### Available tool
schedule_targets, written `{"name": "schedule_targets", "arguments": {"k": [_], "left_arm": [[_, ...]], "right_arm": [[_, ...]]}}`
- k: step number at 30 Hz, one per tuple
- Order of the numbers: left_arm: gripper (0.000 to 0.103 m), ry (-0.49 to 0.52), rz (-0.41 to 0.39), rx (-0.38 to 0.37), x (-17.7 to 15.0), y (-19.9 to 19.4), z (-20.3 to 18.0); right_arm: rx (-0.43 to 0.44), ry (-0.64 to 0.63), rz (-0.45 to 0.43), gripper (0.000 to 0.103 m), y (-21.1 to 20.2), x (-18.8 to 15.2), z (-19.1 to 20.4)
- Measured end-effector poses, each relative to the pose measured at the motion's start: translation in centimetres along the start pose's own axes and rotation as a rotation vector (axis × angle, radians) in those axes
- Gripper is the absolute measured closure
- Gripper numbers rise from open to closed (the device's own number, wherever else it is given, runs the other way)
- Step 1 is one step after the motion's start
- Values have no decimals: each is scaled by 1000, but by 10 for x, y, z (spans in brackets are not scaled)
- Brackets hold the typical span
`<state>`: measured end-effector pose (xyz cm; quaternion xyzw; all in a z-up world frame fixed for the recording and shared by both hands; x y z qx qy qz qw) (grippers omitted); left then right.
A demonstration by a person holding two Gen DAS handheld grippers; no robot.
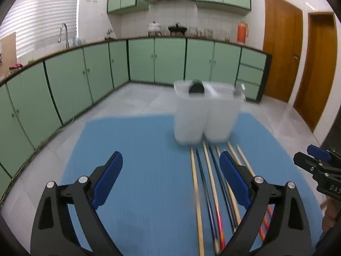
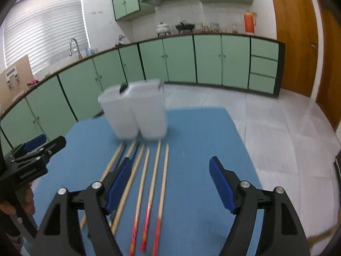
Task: Organize utensils
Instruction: 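Open the left tool over the holder while the right tool releases the silver spoon into it, then move both tools back toward the row of chopsticks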
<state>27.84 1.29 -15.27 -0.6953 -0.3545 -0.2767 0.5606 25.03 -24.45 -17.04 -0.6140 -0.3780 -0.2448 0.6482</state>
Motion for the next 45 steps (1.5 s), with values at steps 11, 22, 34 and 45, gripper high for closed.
{"name": "schedule_targets", "arguments": {"k": [11, 22, 34, 45], "left_arm": [[11, 2, 193, 51, -90, -16, 30], [11, 10, 220, 71, -116, -22, 32], [11, 10, 233, 50, -123, -20, 24], [26, 3, 276, 39, -132, -8, 18]], "right_arm": [[14, 10, 152, 16, -22, -92, 14], [30, -37, 202, 51, -18, -124, 35], [-3, -74, 186, 75, -12, -124, 42], [-26, -135, 171, 95, -9, -121, 54]]}}
Point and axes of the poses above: each gripper's, at about its wrist camera, not at the fingertips, and y roughly the way its jaws point, z to its left, x to its top, the point moved 6 cm from there along y, roughly the way its jaws point, and after that the axes turned 14 degrees about -y, right-handed, at the moved point
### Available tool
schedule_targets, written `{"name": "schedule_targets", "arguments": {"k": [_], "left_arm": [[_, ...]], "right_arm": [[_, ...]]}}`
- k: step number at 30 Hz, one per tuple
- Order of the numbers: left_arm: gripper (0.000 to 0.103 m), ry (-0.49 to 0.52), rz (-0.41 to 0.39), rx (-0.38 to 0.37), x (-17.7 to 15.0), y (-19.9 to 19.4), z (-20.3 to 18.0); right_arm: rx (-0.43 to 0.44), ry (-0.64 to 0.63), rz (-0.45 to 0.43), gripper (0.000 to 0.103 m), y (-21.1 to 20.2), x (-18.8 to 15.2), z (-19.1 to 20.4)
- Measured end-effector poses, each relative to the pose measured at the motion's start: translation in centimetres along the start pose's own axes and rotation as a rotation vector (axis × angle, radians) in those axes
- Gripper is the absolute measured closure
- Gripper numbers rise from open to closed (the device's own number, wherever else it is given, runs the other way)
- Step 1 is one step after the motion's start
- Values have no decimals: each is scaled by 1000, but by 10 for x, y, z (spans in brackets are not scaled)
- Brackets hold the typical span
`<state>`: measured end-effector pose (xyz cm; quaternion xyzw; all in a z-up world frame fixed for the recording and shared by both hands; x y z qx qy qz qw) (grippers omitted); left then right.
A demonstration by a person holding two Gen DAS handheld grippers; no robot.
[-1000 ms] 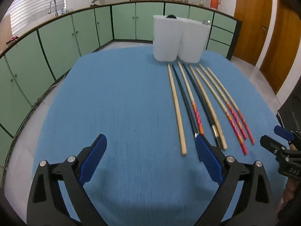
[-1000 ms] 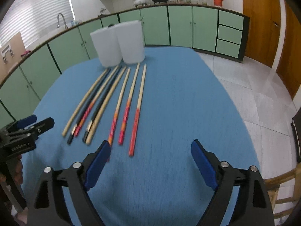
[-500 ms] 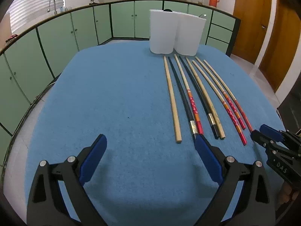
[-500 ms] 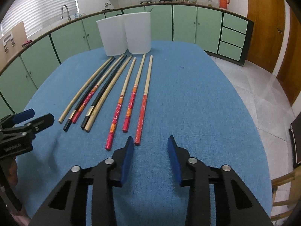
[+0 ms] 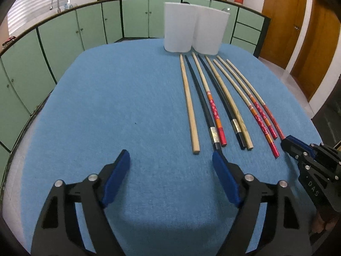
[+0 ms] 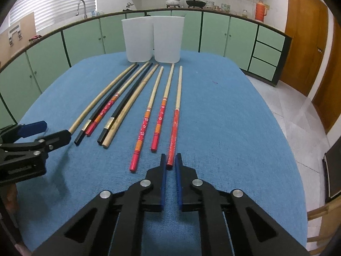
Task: Organize utensils
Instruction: 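Move both tools back toward the row of chopsticks, then grasp a plain wooden chopstick with the left tool while the right tool grasps a red-patterned chopstick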
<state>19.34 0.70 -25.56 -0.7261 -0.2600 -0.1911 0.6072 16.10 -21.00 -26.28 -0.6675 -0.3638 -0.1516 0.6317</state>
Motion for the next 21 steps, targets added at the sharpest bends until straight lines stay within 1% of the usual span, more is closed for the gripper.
{"name": "schedule_targets", "arguments": {"k": [7, 9, 11, 12, 14, 17, 18, 19, 20, 21], "left_arm": [[35, -17, 3, -3, 3, 5, -2], [41, -15, 3, -1, 4, 6, -5], [49, -8, 3, 0, 5, 7, -8], [51, -5, 3, -1, 5, 7, -10], [65, 0, 3, -4, 7, 9, -13], [75, 12, 1, -9, 6, 9, -17], [77, 15, 1, -10, 6, 9, -18], [83, 16, 1, -12, 5, 9, -19], [93, 18, 2, -15, 5, 9, -20], [97, 20, 2, -14, 4, 9, -21]], "right_arm": [[23, 25, -7, 95, 1, -1, -4], [25, 27, -8, 95, 1, -1, -4], [27, 28, -8, 95, 2, -1, -4], [27, 29, -9, 95, 2, -1, -4], [27, 29, -8, 95, 2, -1, -4], [26, 28, -9, 95, 2, -1, -4], [26, 28, -9, 95, 2, -1, -4], [26, 28, -9, 95, 2, -1, -4], [26, 29, -9, 95, 2, -1, -4], [28, 31, -9, 95, 2, -1, -4]]}}
Point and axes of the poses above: each gripper's, at about its wrist camera, not at the fingertips, and y roughly the way its jaws point, z to its left, x to its top, the point moved 6 cm from there along y, roughly the way its jaws point, and after that the axes turned 14 degrees about -y, right-handed, at the moved point
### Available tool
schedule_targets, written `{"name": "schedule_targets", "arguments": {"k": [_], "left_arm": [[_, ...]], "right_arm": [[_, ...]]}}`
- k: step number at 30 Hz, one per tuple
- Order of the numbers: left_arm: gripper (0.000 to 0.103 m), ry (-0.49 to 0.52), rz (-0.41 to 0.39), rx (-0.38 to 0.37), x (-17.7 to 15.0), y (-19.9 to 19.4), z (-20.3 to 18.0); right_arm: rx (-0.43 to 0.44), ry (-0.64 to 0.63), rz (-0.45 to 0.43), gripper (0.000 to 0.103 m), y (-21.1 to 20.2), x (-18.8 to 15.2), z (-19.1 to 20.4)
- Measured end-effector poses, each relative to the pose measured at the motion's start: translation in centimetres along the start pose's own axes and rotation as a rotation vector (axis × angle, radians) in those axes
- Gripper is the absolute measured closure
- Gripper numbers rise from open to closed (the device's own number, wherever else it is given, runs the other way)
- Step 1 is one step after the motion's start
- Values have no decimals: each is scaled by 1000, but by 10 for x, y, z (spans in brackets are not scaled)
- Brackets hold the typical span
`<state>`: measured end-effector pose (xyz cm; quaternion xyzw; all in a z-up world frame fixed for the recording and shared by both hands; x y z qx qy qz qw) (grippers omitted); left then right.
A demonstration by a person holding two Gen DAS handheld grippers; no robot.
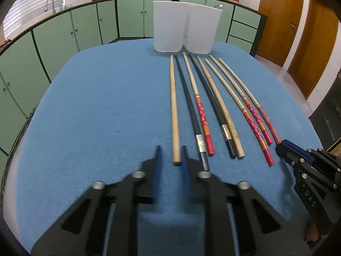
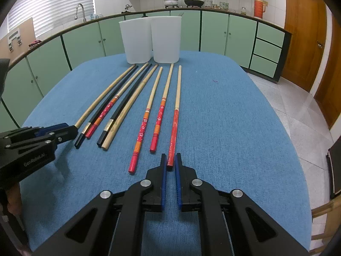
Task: Organize utensils
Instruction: 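Grasp a plain wooden chopstick with the left tool while the right tool grasps a red-patterned chopstick, then carry the wooden chopstick with the left tool while the right tool carries the red chopstick to the holder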
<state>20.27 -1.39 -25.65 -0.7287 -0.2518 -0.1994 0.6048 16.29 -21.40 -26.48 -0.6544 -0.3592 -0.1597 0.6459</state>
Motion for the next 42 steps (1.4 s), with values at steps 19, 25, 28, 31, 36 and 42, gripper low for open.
{"name": "schedule_targets", "arguments": {"k": [19, 25, 28, 31, 36, 42], "left_arm": [[97, 72, -123, 33, 25, -57, -9], [97, 80, -195, 11, 48, -89, -13], [97, 75, -226, -7, 64, -103, -16], [97, 72, -252, -24, 79, -115, -19], [97, 51, -279, -50, 104, -128, -22], [97, 36, -312, -80, 129, -139, -28]], "right_arm": [[-38, 9, -64, 97, -42, 29, -21], [-57, -8, -127, 97, -72, 53, -30], [-58, -3, -156, 97, -83, 65, -35], [-57, 6, -179, 97, -92, 79, -42], [-45, 29, -217, 97, -103, 104, -55], [-31, 38, -263, 97, -113, 136, -68]]}}
Point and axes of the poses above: each gripper's, at about its wrist camera, not at the fingertips, and y roughly the way its jaws point, z to its left, x to its top, the point moved 6 cm from there along y, roughly the way its jaws point, and after that the axes turned 14 degrees about -y, right-handed, at the moved point
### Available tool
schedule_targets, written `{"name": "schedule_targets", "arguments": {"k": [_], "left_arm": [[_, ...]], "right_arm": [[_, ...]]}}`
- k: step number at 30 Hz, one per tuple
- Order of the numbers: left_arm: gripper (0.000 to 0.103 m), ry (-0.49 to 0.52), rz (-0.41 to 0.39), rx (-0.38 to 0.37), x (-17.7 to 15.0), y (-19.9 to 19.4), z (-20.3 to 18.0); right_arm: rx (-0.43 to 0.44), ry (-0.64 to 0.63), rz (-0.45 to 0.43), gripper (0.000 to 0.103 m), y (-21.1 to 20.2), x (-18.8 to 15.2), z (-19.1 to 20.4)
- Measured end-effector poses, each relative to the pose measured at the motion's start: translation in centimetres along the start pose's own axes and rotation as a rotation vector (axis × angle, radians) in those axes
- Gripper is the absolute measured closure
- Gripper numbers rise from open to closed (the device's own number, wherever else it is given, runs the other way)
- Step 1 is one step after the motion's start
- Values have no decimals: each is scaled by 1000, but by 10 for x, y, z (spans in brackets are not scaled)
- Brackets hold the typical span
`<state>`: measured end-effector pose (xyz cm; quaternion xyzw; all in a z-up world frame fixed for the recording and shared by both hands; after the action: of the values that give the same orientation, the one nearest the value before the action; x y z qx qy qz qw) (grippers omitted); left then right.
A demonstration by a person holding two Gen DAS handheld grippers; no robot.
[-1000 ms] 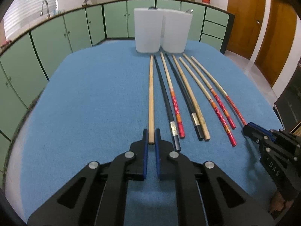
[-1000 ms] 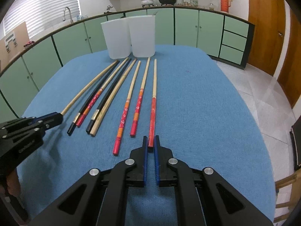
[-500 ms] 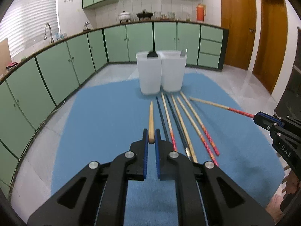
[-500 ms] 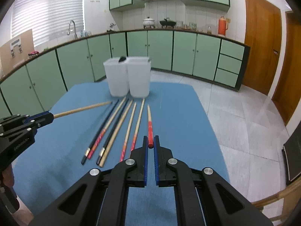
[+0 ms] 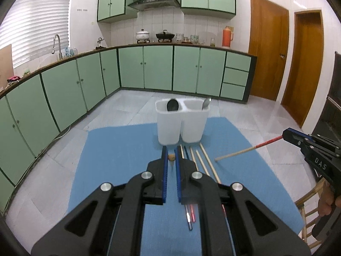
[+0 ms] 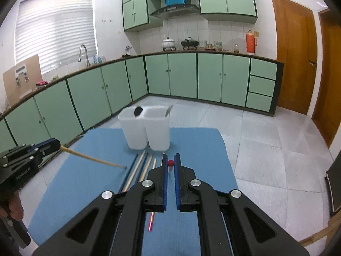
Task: Organize utensils
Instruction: 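Carry the wooden chopstick with the left tool while the right tool carries the red chopstick to the holder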
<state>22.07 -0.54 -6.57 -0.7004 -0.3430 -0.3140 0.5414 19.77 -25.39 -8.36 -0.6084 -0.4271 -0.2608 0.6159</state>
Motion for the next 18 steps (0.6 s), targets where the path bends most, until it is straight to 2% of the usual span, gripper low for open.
{"name": "schedule_targets", "arguments": {"k": [9, 18], "left_arm": [[97, -29, 9, -41, 26, 9, -4], [97, -34, -9, -48, 42, 11, -2]], "right_arm": [[37, -28, -7, 98, 8, 30, -2], [45, -42, -26, 98, 11, 43, -3]]}}
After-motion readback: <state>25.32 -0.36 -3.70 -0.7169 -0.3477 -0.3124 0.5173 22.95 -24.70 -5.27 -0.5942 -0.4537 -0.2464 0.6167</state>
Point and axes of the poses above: each gripper's, at about its wrist camera, not at the fingertips, and y roughly the way its jaws point, z to its left, x to its top, the point moved 6 cm from there along y, roughly the way its jaws point, and after that the axes turned 14 degrees about -y, right-handed, at the moved point
